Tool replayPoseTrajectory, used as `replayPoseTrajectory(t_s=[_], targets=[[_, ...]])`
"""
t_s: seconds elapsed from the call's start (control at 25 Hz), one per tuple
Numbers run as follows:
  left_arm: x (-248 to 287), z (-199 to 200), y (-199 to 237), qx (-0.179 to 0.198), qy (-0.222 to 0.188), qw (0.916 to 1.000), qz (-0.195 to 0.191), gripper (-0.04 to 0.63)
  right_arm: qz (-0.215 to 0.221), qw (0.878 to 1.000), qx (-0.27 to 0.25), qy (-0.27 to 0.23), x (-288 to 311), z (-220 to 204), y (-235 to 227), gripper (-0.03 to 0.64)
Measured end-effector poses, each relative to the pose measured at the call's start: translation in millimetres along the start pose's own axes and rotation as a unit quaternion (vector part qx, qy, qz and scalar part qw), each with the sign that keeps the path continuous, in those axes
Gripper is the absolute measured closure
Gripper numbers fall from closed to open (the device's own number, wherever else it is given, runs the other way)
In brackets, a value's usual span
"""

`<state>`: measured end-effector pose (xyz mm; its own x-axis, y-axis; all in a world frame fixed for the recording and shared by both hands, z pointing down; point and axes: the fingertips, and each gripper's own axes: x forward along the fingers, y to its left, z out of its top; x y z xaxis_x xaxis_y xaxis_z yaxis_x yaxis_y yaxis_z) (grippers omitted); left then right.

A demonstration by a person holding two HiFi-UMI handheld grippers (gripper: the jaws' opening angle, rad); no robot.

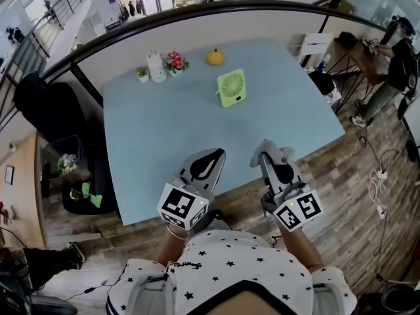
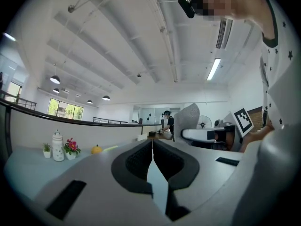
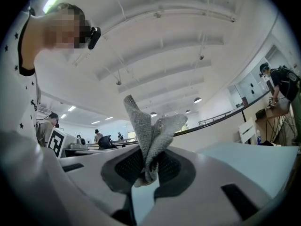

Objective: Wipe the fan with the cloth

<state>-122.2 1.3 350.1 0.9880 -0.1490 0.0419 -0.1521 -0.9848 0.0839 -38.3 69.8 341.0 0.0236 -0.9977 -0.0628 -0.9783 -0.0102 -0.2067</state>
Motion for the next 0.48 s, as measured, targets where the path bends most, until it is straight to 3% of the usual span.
replayPoseTrajectory(t_s=[0.48], targets=[[-20,-9,44,-0.014,0.000,0.9985,0.054,0.563,0.052,0.998,0.010,0.027,51,-20,15,0.571]])
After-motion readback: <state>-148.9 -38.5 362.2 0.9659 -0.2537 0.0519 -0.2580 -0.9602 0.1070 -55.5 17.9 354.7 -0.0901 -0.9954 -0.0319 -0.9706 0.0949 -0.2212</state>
